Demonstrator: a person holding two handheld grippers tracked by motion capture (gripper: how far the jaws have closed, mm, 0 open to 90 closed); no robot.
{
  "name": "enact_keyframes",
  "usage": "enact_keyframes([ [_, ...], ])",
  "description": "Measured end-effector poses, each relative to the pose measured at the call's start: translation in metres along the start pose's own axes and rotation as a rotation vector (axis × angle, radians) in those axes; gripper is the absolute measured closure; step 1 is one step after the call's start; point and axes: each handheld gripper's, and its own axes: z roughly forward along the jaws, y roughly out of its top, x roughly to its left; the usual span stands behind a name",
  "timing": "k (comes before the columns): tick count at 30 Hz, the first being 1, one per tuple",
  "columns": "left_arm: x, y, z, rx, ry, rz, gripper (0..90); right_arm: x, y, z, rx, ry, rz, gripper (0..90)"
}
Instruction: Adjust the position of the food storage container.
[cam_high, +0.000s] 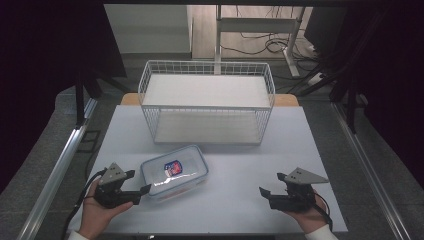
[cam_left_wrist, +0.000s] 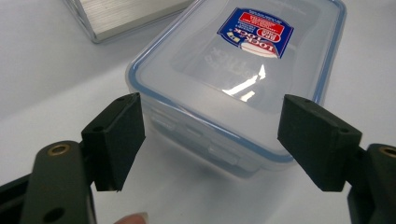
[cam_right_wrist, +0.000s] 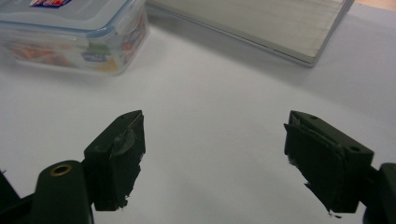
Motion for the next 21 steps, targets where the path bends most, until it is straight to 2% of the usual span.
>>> enact_keyframes([
  [7,0.000,0.004,0.003,-0.002,-0.011,0.001,23.1,-0.007,-0.004,0.000,0.002,-0.003,0.018,20.4],
  [17,-0.003,0.004,0.001,-0.006,-0.004,0.028,23.1,-0.001,-0.002,0.001,0.018,-0.007,-0.004,20.4],
  [21,-0.006,0.012,-0.002,-0.024,-0.007,0.022,23.2,0.001,-0.003,0.002,0.027,-0.003,-0.004,20.4],
])
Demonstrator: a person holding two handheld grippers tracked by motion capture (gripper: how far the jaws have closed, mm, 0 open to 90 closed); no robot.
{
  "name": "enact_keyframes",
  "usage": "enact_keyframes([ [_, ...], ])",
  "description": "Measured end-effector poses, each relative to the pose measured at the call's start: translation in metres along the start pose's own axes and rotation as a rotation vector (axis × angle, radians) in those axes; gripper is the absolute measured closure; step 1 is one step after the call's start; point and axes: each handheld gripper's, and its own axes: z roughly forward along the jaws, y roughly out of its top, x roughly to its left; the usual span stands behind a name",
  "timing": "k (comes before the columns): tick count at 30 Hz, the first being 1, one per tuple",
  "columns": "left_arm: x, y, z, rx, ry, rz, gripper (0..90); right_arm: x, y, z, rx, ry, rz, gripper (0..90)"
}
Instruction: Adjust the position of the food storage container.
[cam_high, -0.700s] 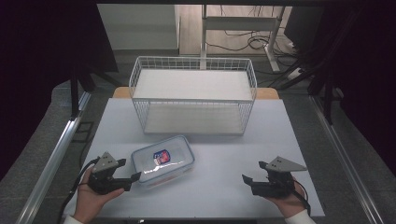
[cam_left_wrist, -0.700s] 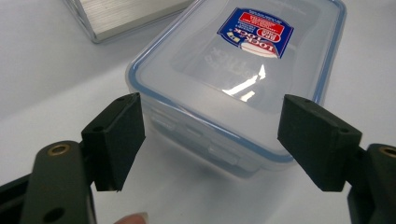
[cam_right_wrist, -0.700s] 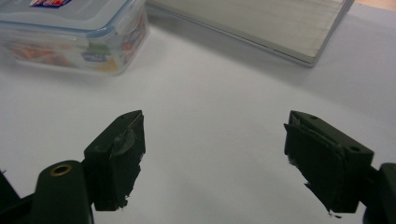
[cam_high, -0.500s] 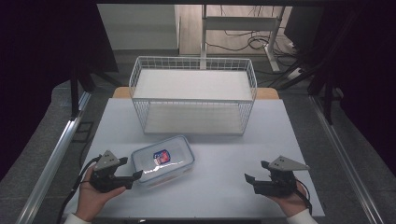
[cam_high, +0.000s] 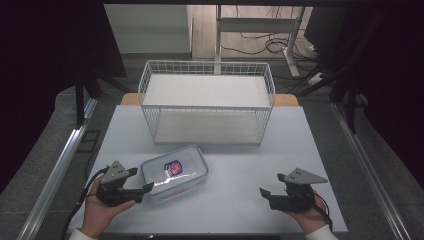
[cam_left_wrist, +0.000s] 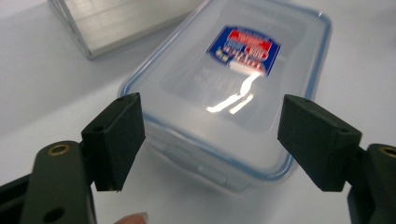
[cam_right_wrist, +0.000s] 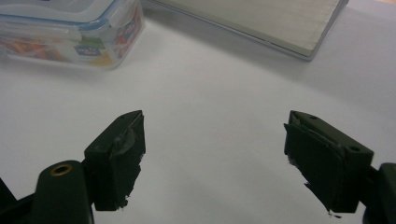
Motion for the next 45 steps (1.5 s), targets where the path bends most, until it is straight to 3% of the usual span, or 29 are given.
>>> enact_keyframes([
  [4,-0.005,0.009,0.007,0.018,-0.005,0.032,23.2,0.003,-0.001,-0.001,0.006,-0.005,-0.005,20.4],
  [9,-0.006,0.019,0.011,0.020,-0.014,0.039,23.5,0.002,-0.001,-0.001,0.011,-0.002,0.000,20.4],
  [16,0.000,0.043,0.015,0.001,-0.017,0.040,23.9,0.000,-0.001,0.001,0.015,0.002,0.006,20.4],
  [18,0.003,0.057,0.019,0.007,-0.014,0.054,24.1,0.000,-0.001,0.003,0.020,0.006,0.004,20.4],
  [27,0.014,0.085,0.041,0.043,-0.010,0.086,29.6,-0.001,-0.002,0.001,0.021,0.001,0.006,20.3],
  [30,0.019,0.091,0.047,0.046,-0.014,0.089,36.1,-0.002,-0.002,0.000,0.021,-0.002,0.006,20.4],
  [35,0.033,0.103,0.074,0.096,-0.036,0.086,56.4,-0.004,-0.004,0.000,0.025,-0.006,0.020,20.4],
  [42,0.039,0.115,0.103,0.149,-0.070,0.088,83.7,-0.006,-0.006,0.004,0.048,-0.019,0.032,20.4],
  [45,0.043,0.117,0.114,0.184,-0.075,0.105,88.6,-0.007,-0.006,0.005,0.052,-0.020,0.037,20.4],
])
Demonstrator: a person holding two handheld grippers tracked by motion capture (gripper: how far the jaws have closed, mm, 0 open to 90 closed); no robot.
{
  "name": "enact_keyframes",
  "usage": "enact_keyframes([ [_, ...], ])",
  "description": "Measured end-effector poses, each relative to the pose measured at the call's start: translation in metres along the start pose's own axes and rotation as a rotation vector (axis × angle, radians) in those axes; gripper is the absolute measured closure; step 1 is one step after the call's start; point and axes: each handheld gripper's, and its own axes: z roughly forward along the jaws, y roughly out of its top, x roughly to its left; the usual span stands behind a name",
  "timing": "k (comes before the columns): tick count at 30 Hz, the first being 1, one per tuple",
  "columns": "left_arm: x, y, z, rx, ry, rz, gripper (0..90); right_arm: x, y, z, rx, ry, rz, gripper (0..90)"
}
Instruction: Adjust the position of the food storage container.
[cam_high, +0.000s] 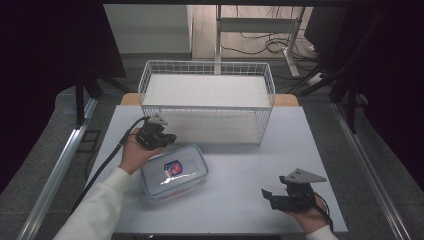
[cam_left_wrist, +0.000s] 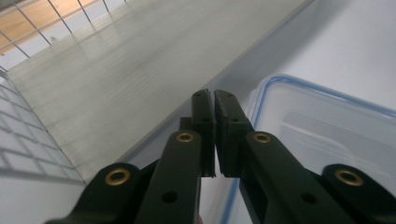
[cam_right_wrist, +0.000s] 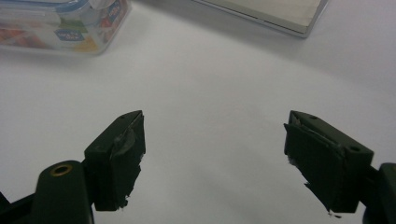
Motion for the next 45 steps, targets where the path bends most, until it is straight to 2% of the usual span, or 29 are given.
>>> enact_keyframes([
  [7,0.003,0.004,0.015,0.033,-0.016,-0.008,89.9,0.000,-0.001,0.000,0.001,0.003,-0.003,20.4],
  [8,0.004,0.004,0.016,0.047,-0.015,0.003,89.9,0.000,-0.001,0.000,0.003,0.004,-0.002,20.4],
  [10,0.004,0.005,0.019,0.045,-0.029,-0.011,89.9,0.000,-0.001,0.001,0.002,0.004,-0.001,20.4],
  [15,0.006,0.007,0.023,0.058,-0.048,-0.001,90.0,0.000,-0.001,0.001,0.002,0.005,-0.007,20.4],
  [20,0.002,0.008,0.030,0.077,-0.064,0.009,90.0,0.000,-0.002,0.002,0.005,0.005,-0.007,20.4],
  [24,-0.005,0.010,0.035,0.100,-0.080,0.039,90.0,-0.001,-0.002,0.001,0.000,0.004,-0.009,20.4],
  [25,-0.005,0.010,0.035,0.100,-0.080,0.039,90.0,-0.001,-0.002,0.001,0.000,0.004,-0.009,20.4],
  [26,-0.009,0.011,0.038,0.115,-0.070,0.063,90.0,-0.001,-0.002,0.001,0.000,0.003,-0.010,20.4],
  [27,-0.010,0.012,0.039,0.120,-0.061,0.070,90.0,-0.001,-0.002,0.001,-0.001,0.003,-0.010,20.4],
  [35,-0.012,0.012,0.043,0.145,-0.062,0.074,90.0,-0.001,-0.003,0.000,0.000,0.003,-0.008,20.4],
  [39,-0.020,0.012,0.044,0.147,-0.073,0.084,90.0,-0.001,-0.003,0.000,-0.003,0.004,-0.013,20.4],
  [41,-0.026,0.013,0.045,0.157,-0.074,0.108,90.0,-0.001,-0.002,0.001,-0.006,0.006,-0.013,20.4],
  [45,-0.035,0.015,0.046,0.165,-0.091,0.126,90.0,-0.003,0.000,0.002,-0.013,0.005,-0.016,20.4],
])
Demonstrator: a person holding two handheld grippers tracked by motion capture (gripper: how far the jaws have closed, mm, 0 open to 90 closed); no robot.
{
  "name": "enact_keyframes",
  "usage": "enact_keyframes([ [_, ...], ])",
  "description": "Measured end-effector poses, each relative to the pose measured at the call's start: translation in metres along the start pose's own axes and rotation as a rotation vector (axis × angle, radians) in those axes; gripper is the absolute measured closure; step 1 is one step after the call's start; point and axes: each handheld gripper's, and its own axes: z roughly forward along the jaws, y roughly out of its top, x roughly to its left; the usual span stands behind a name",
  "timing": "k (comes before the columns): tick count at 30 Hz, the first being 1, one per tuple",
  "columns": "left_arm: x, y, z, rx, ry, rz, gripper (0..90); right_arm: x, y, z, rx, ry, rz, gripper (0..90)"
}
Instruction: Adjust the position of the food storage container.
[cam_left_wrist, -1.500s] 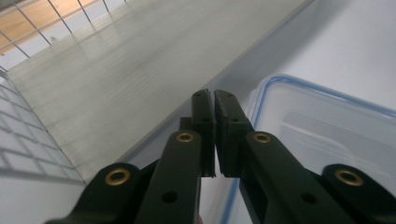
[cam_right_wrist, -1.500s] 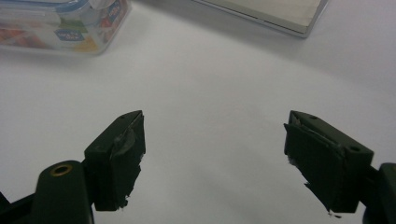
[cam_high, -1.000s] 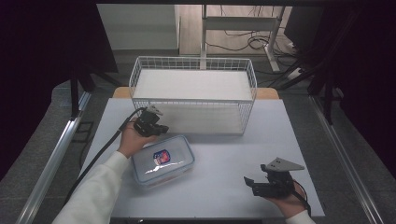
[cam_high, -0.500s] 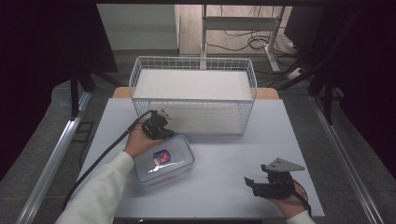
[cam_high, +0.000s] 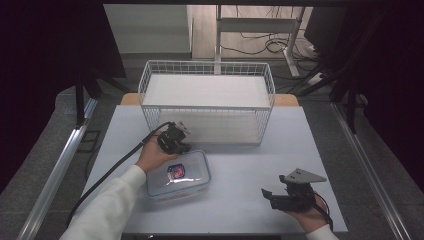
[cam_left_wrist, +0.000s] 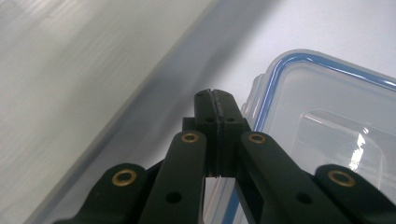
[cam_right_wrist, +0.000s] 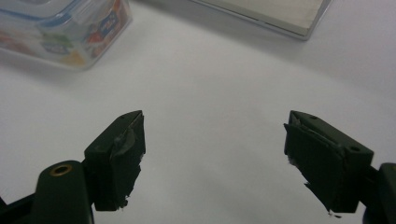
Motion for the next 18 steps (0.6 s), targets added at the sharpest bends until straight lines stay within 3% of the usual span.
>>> enact_keyframes([
  [18,-0.018,0.004,0.003,0.017,-0.054,0.030,90.0,-0.003,0.003,0.004,0.003,-0.001,0.000,20.4],
])
